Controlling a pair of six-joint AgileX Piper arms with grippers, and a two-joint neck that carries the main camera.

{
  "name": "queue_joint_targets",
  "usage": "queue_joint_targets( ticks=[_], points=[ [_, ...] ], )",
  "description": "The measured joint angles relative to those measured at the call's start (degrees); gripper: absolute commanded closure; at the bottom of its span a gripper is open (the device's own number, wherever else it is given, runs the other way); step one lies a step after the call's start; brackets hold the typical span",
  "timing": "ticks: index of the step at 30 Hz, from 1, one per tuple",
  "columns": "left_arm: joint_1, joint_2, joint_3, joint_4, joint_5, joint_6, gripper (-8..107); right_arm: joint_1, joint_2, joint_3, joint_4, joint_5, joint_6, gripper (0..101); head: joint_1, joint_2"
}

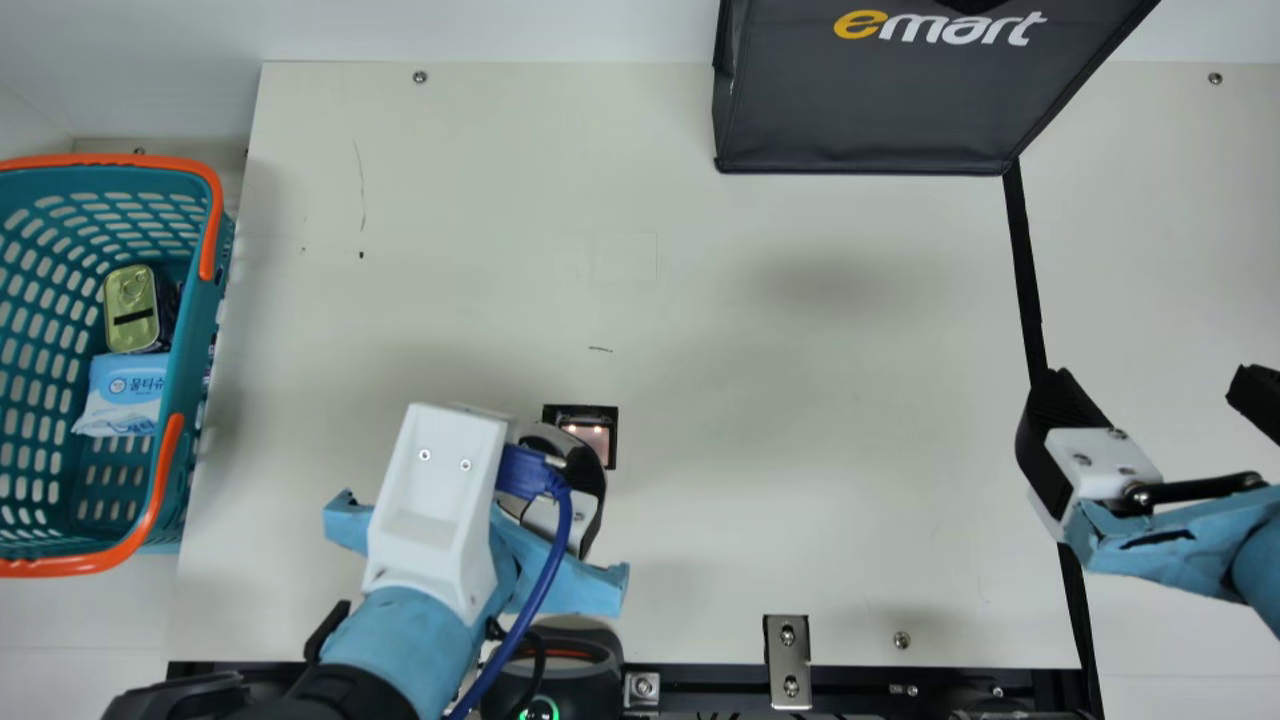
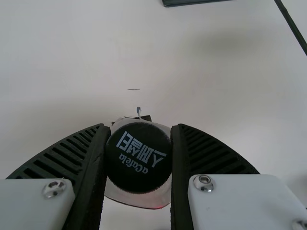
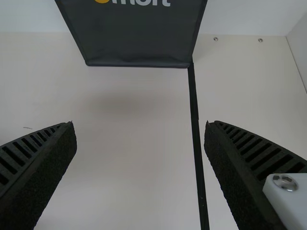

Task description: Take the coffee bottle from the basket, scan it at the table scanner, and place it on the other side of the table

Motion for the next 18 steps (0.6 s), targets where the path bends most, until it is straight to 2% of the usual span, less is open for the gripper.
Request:
queue_joint_targets(
  ticks=[9,18],
  points=[
    [4.0,-2.4,1.7,-5.0,-4.5,7.8,107,0.0,0.0,0.0,0.0,0.0,0.0,6,0.0,0.0],
    [11.6,-5.5,4.3,-11.9,-12.3,22.1,107,0.0,0.0,0.0,0.0,0.0,0.0,6,0.0,0.0]
  ],
)
